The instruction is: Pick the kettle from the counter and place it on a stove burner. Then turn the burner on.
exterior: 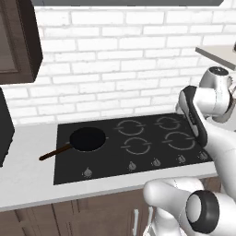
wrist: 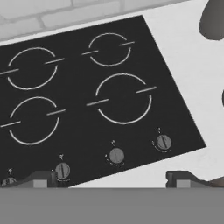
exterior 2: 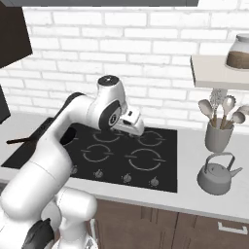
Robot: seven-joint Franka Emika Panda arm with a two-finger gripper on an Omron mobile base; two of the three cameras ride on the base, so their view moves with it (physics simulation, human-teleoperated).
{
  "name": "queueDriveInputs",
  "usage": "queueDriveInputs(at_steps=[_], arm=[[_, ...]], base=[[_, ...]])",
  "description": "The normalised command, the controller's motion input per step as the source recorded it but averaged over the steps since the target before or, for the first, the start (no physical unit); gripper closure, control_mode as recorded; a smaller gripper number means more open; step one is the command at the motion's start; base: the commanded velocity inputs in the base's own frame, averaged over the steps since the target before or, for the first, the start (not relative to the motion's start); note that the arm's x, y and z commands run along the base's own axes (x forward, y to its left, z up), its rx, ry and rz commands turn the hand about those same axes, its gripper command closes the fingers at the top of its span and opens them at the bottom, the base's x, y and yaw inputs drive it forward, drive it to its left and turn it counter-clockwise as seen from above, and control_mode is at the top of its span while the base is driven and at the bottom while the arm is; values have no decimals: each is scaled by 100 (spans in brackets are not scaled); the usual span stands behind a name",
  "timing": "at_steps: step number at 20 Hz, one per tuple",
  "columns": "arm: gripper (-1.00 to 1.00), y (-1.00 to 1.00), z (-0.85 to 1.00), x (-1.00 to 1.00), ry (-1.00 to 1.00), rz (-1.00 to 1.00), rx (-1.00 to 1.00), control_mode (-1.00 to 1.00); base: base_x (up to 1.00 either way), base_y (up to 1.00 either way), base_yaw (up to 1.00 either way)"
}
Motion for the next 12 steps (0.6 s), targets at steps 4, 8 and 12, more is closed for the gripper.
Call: queueDriveInputs(at_steps=[4,8,12], arm=[[-100,-84,-18,-1,1,-37,0,-100],[-100,-81,-9,-1,5,-43,0,-100],[-100,-81,-2,0,5,-43,0,-100]], base=[[0,0,0],[0,0,0],[0,0,0]])
